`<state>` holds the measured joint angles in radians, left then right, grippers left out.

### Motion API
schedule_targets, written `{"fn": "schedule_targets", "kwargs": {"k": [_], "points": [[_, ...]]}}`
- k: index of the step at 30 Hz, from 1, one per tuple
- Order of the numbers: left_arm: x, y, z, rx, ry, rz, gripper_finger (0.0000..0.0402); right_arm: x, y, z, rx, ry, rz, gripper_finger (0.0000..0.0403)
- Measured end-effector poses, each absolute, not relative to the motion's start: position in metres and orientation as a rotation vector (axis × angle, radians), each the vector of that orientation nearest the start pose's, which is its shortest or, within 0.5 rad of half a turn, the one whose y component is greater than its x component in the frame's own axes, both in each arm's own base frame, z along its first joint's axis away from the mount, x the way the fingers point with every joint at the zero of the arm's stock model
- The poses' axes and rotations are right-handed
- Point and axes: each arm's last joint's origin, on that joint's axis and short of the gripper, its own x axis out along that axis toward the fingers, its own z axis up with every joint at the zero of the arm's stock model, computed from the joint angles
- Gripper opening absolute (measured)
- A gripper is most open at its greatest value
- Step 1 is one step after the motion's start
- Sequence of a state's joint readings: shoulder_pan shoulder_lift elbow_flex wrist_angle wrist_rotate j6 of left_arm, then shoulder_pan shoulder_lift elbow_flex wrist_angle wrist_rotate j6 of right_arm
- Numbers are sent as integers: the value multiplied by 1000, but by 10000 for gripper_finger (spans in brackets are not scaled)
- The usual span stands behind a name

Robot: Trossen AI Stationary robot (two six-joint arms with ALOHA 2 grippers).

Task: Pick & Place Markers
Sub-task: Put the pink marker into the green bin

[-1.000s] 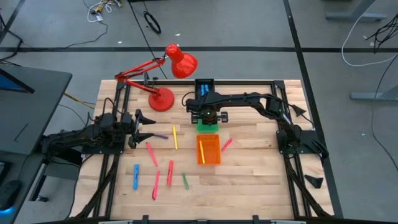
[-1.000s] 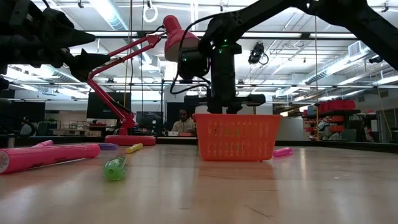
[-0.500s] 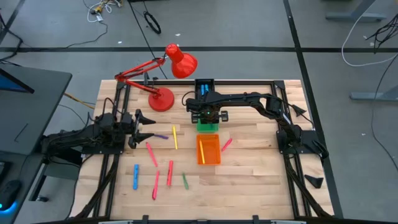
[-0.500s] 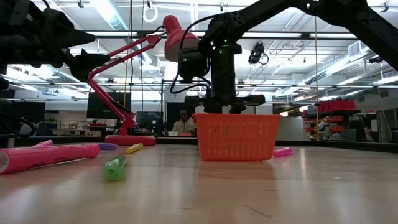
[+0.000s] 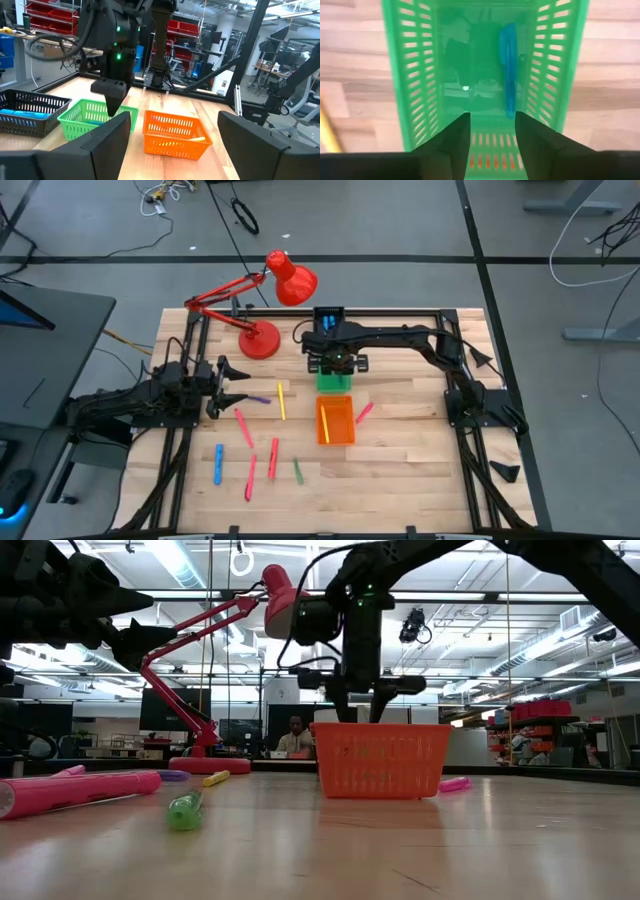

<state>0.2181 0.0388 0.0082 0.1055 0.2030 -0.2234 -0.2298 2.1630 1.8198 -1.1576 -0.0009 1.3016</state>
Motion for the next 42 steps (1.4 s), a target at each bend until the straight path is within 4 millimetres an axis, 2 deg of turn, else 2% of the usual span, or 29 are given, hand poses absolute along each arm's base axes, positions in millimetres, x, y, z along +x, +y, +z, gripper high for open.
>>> {"fn": "schedule_targets", "kwargs": {"k": [9, 13, 19, 30, 42], "points": [[98, 16, 173, -208, -74, 7, 307, 403, -96, 226, 1252, 1114, -1161, 146], [98, 16, 173, -208, -74, 7, 307, 400, -95, 229, 1272, 1111, -1192, 146], [98, 16, 173, -207, -74, 7, 307, 387, -80, 229, 1305, 1078, -1224, 146], [98, 16, 173, -208, -73, 7, 307, 350, -45, 233, 1390, 1022, -1311, 146], [98, 16, 173, -208, -73, 7, 307, 335, -13, 222, 1479, 1031, -1356, 146]]}}
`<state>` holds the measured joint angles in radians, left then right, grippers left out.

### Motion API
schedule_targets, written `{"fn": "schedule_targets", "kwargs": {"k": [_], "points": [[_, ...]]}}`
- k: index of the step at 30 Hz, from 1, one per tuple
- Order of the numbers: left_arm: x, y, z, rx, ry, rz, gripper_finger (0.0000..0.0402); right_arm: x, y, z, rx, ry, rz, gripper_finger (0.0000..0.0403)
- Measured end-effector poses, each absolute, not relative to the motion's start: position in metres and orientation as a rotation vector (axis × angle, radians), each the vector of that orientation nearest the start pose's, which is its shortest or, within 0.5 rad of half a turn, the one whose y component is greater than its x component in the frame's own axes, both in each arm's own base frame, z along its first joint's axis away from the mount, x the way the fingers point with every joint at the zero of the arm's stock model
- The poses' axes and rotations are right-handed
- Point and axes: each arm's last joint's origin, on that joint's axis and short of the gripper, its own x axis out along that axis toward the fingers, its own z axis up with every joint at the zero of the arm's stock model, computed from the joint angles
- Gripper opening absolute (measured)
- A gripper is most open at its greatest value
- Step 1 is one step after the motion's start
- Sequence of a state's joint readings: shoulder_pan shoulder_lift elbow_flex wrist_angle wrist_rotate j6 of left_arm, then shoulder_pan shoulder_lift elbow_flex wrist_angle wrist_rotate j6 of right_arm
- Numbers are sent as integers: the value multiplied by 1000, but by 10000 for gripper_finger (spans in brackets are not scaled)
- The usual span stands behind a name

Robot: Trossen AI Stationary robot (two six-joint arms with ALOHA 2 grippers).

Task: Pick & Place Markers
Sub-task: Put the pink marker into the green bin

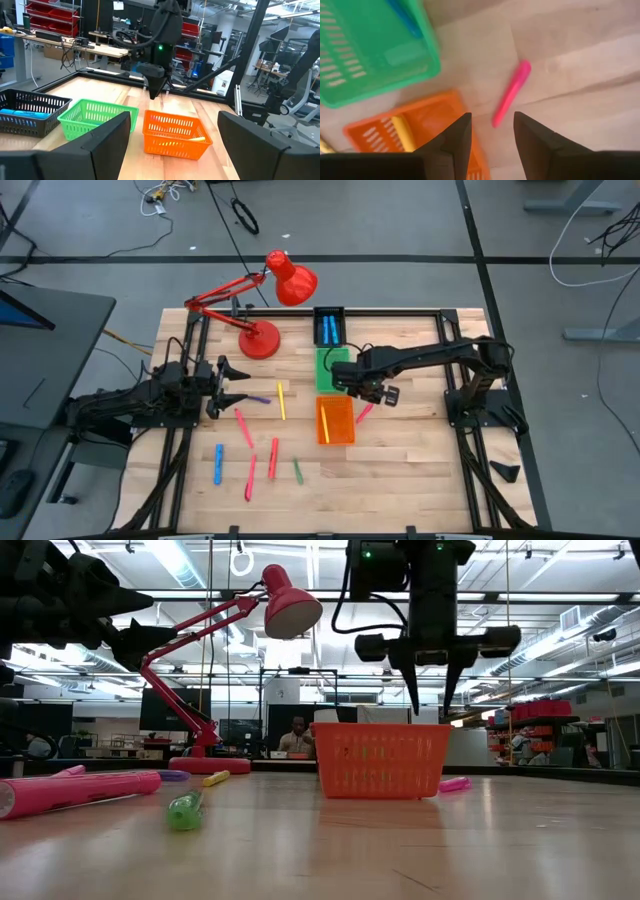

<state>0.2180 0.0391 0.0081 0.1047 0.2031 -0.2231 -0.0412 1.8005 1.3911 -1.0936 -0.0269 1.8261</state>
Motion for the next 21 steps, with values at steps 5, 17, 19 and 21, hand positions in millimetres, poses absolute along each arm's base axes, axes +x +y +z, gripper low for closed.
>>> {"fn": "schedule_targets", "kwargs": {"k": [5, 17, 19, 21], "points": [[98, 16, 173, -207, -74, 7, 307, 332, -3, 214, 1504, 1033, -1377, 146], [98, 16, 173, -207, -73, 7, 307, 328, 8, 198, 1560, 997, -1379, 146], [98, 16, 173, -207, -73, 7, 307, 327, 9, 195, 1560, 998, -1386, 146], [98, 16, 173, -208, -73, 7, 307, 325, 10, 191, 1557, 1003, -1404, 146]]}}
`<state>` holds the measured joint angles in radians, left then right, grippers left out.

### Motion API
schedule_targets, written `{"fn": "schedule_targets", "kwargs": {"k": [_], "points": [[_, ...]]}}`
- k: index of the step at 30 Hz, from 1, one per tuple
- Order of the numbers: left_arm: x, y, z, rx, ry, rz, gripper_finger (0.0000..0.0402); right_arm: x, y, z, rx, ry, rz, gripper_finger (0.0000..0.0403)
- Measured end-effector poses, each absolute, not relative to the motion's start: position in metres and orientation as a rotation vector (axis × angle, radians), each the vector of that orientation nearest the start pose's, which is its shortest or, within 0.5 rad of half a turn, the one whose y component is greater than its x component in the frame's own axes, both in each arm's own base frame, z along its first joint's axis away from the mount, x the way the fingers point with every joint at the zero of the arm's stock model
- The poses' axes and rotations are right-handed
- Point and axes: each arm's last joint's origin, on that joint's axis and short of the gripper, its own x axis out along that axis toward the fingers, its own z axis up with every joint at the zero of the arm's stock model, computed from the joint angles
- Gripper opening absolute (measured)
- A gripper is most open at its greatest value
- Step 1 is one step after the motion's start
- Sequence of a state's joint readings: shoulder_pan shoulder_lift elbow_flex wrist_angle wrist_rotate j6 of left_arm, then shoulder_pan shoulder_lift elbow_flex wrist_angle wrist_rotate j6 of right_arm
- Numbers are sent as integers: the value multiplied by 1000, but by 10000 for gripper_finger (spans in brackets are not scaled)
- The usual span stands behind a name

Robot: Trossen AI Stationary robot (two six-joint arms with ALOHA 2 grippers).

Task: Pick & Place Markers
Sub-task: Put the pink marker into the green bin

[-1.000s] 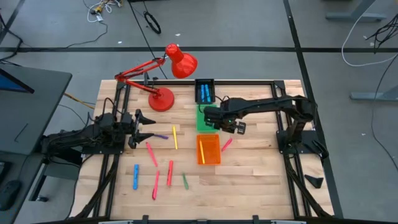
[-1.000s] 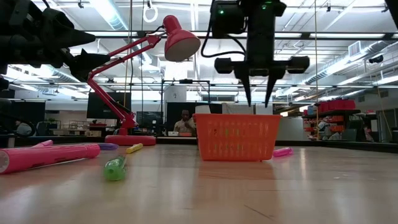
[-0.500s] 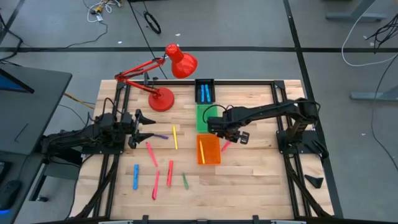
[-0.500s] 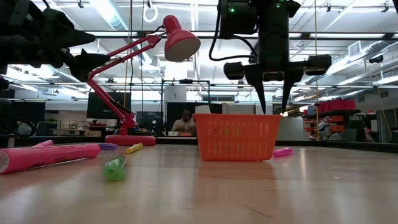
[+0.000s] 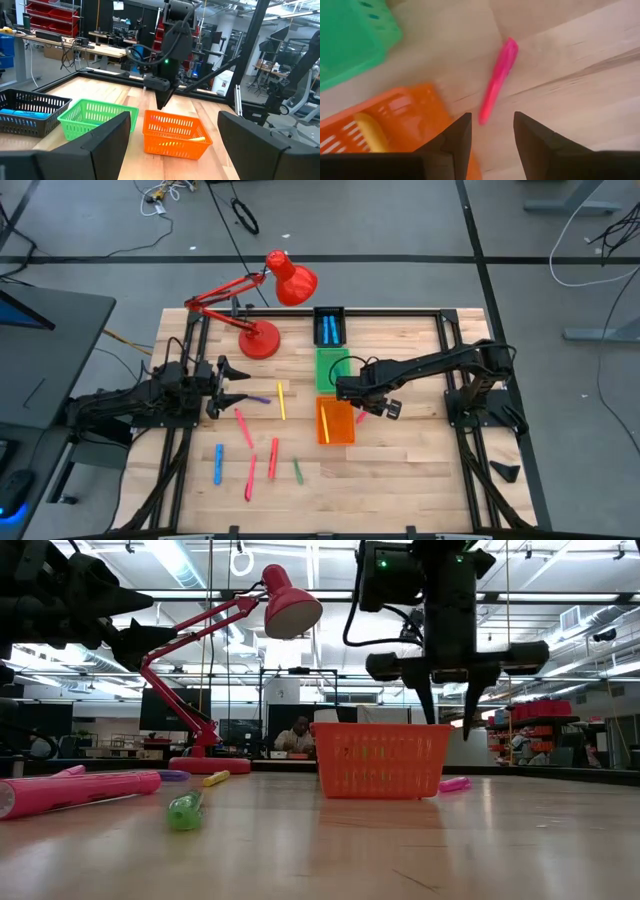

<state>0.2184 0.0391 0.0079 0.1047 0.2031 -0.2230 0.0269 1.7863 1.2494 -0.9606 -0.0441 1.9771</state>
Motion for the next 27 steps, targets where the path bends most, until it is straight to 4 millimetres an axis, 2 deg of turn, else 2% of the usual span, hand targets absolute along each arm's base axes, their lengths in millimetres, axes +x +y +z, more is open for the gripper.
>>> {"fn": "schedule_targets", "kwargs": {"k": [14, 23, 27], "points": [[98, 16, 173, -208, -73, 7, 307, 316, 9, 167, 1540, 977, -1425, 146], [98, 16, 173, -207, -73, 7, 307, 311, 8, 159, 1522, 955, -1450, 146], [98, 16, 173, -208, -73, 7, 307, 315, 8, 151, 1526, 953, -1451, 146]]}}
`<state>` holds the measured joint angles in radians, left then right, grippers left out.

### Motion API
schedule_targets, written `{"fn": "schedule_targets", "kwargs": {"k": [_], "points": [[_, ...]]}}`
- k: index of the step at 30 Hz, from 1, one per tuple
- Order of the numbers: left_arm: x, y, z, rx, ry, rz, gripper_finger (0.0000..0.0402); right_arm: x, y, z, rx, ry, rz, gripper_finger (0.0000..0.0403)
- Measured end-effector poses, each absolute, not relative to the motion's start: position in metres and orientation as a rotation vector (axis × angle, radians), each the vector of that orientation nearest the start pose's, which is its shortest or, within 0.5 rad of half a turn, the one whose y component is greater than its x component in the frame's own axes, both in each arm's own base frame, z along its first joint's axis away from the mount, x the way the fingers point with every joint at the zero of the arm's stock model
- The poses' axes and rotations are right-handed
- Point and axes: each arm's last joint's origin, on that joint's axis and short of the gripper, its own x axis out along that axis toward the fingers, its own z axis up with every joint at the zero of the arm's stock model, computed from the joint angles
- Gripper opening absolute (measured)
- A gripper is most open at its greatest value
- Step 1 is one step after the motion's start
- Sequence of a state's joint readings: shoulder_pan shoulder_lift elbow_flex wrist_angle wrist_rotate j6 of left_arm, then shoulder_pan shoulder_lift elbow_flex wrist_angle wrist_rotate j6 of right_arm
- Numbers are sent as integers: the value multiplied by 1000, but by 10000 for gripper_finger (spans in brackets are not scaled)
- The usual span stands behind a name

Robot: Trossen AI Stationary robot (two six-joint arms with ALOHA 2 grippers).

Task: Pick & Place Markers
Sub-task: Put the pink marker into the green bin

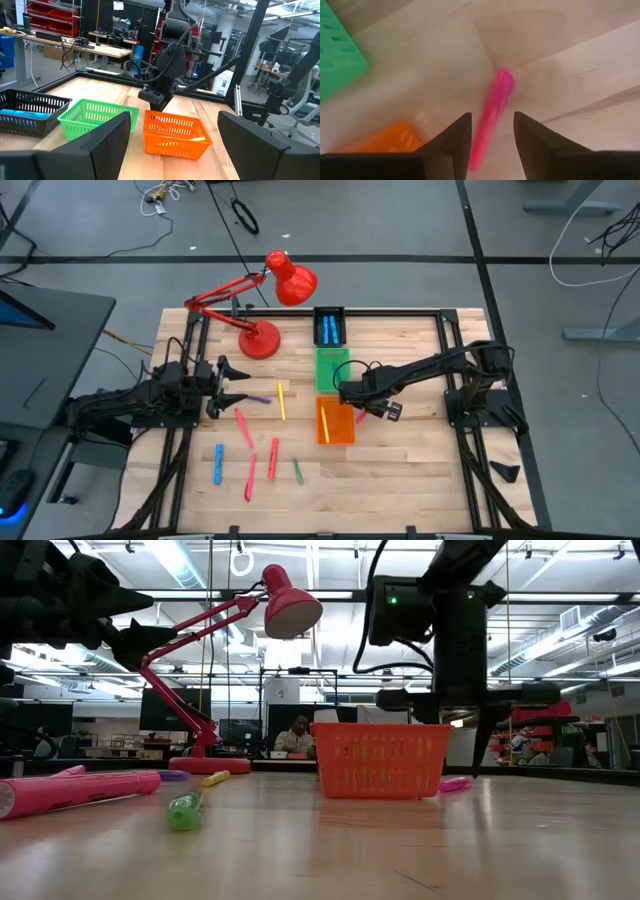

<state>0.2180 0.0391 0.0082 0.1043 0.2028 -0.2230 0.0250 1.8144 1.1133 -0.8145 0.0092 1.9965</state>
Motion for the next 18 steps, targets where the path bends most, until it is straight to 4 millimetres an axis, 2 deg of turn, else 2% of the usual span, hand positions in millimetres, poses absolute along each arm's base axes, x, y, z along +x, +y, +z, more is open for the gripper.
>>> {"fn": "schedule_targets", "kwargs": {"k": [4, 13, 18], "points": [[98, 16, 173, -207, -74, 8, 307, 321, 8, 140, 1534, 965, -1428, 146], [98, 16, 173, -208, -74, 7, 307, 321, 7, 138, 1526, 994, -1424, 144], [98, 16, 173, -207, -73, 7, 307, 320, 7, 138, 1498, 1026, -1402, 114]]}}
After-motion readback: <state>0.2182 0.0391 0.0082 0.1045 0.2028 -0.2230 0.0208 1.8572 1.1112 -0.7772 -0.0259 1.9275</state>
